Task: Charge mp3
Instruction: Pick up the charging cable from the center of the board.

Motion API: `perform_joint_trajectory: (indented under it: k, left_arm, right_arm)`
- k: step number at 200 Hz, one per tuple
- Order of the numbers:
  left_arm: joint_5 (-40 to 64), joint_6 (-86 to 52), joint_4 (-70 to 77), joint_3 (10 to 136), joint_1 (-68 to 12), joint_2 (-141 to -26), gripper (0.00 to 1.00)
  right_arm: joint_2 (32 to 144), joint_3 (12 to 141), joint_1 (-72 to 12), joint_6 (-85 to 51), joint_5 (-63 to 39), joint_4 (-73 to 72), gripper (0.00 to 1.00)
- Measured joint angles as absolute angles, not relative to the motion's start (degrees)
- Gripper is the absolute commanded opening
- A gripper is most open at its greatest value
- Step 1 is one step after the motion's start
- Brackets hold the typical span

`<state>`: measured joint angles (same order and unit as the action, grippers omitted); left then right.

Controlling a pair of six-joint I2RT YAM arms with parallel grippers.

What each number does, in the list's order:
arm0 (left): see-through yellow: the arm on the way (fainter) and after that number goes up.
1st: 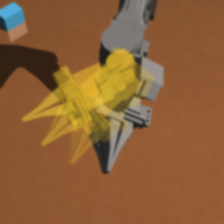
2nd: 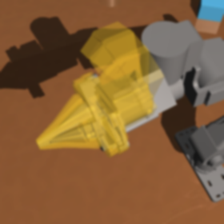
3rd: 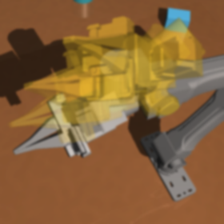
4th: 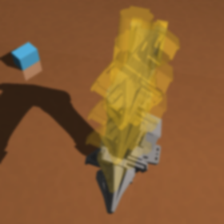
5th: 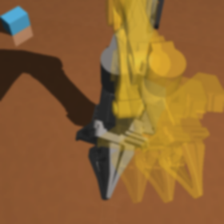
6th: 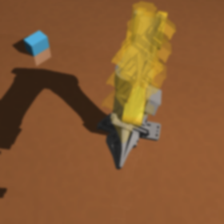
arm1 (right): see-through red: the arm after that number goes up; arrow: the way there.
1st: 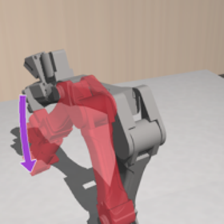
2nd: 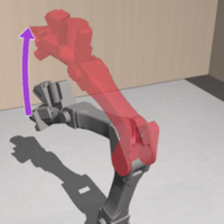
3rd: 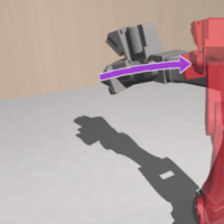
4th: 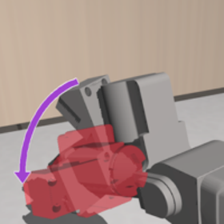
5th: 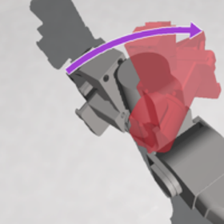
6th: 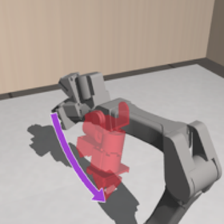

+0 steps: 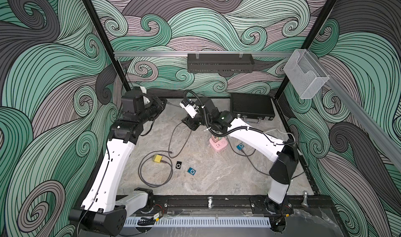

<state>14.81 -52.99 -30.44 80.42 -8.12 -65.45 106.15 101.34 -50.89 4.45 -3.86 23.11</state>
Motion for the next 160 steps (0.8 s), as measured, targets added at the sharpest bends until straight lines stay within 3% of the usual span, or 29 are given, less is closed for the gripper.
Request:
perform_joint_trajectory:
  k: [62, 101, 128, 160]
  left_arm:
    - [15.0, -52.9, -32.6, 80.3, -8.1, -65.1, 0.08]
    - [16.1, -52.0, -30.7, 78.2, -8.1, -64.0, 0.08]
    - [17.2, -51.8, -27.3, 74.2, -8.3, -62.6, 0.08]
    - [18.7, -51.8, -22.9, 70.7, -9.1, -61.3, 0.08]
  right_arm:
    - [103.2, 97.6, -53.0, 7.2, -1.1, 15.1, 0.4]
    - [94.6, 88.8, -52.7, 2.8, -6.3, 13.2, 0.49]
    - [88.6, 79.8, -52.5, -8.6, -13.5, 5.3, 0.53]
    - [90.0, 75.3, -52.5, -22.5, -20.3, -6.2, 0.6]
